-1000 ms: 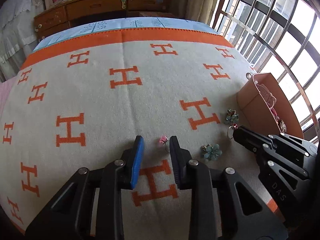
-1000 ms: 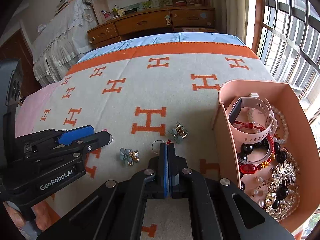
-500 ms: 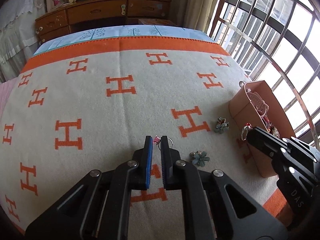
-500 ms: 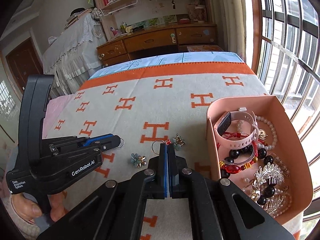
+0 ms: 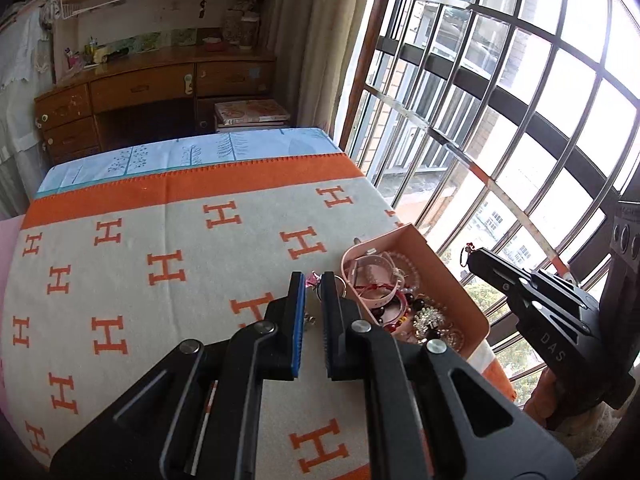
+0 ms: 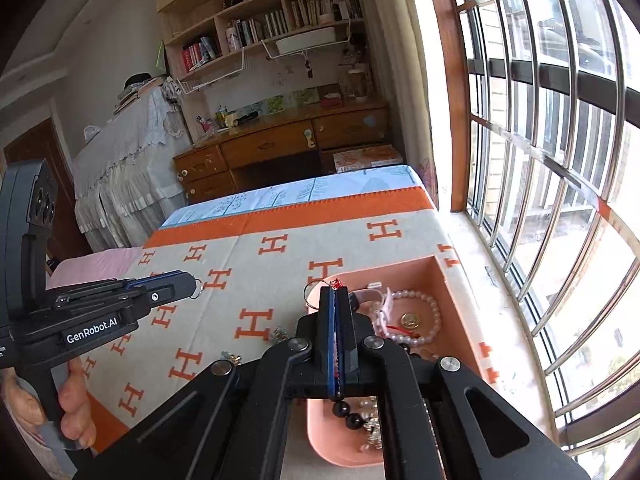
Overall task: Organize jewelry
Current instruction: 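Carry both rings into the pink box and open both tools, then withdraw both tools from the box toward the two flower brooches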
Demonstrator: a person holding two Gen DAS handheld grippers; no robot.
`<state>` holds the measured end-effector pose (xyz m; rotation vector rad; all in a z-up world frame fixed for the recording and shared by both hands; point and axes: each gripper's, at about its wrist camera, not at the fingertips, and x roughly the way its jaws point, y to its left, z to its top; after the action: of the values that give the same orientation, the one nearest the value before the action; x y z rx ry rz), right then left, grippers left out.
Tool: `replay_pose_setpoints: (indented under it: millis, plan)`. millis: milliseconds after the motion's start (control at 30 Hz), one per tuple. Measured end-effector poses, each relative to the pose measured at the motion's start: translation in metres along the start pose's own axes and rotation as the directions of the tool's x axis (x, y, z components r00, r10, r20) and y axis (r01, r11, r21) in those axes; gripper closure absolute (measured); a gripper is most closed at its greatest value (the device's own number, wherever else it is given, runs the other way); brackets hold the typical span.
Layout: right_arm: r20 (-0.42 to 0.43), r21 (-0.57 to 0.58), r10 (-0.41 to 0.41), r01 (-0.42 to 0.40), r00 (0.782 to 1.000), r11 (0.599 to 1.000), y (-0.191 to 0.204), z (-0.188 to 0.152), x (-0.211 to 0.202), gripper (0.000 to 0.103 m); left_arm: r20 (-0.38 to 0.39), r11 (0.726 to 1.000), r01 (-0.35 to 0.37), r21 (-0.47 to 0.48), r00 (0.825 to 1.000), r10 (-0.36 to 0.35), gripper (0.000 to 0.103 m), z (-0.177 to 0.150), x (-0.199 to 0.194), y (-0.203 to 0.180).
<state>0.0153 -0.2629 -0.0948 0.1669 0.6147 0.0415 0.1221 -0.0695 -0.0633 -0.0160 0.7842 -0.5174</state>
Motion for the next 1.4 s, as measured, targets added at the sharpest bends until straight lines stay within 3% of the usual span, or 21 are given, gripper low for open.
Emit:
replay_pose_setpoints:
  millis: [200, 367, 533, 733, 967, 1033, 1100, 1200, 1400]
  plan:
    - [0.078, -0.004, -0.053, 0.053, 0.996, 0.999, -0.04, 0.018, -0.057, 0.102, 0.023, 0.994, 0.089, 0.061, 0.996, -0.091, 0.097, 0.029, 0.0, -0.054]
    - [0.06, 0.016, -0.06, 0.059, 0.996, 0.998, -0.069, 0.007, -0.075, 0.102, -0.066, 0.988, 0.135, 0.075, 0.989, -0.131, 0.097, 0.026, 0.032, -0.088]
    - [-0.027, 0.016, -0.059, 0.059, 0.998, 0.998, -0.087, -0.02, -0.058, 0.102, -0.189, 0.983, 0.164, 0.076, 0.971, -0.147, 0.097, 0.0, 0.067, -0.104]
    - [-0.12, -0.012, -0.039, 0.038, 0.992, 0.999, -0.089, -0.054, -0.027, 0.102, -0.297, 0.986, 0.131, 0.101, 0.95, -0.096, 0.097, -0.042, 0.089, -0.099]
    - [-0.138, -0.017, -0.017, 0.015, 0.99, 1.0, -0.081, -0.052, 0.011, 0.102, -0.314, 0.993, 0.078, 0.088, 0.948, -0.046, 0.096, -0.055, 0.094, -0.089]
    - [-0.146, -0.024, -0.018, 0.014, 0.989, 1.0, -0.079, -0.048, 0.025, 0.101, -0.322, 0.994, 0.072, 0.085, 0.946, -0.041, 0.089, -0.053, 0.093, -0.089]
    - [-0.156, -0.031, -0.03, 0.025, 0.987, 0.999, -0.076, -0.043, 0.039, 0.101, -0.321, 0.994, 0.082, 0.071, 0.945, -0.055, 0.073, -0.05, 0.09, -0.086]
    - [-0.175, -0.024, -0.026, 0.022, 0.984, 0.999, -0.074, -0.042, 0.051, 0.1, -0.295, 0.996, 0.067, 0.063, 0.955, -0.045, 0.061, -0.045, 0.08, -0.084]
    - [-0.185, -0.008, -0.01, 0.008, 0.983, 1.0, -0.069, -0.044, 0.058, 0.099, -0.236, 0.999, 0.03, 0.03, 0.971, -0.022, 0.06, -0.037, 0.056, -0.065]
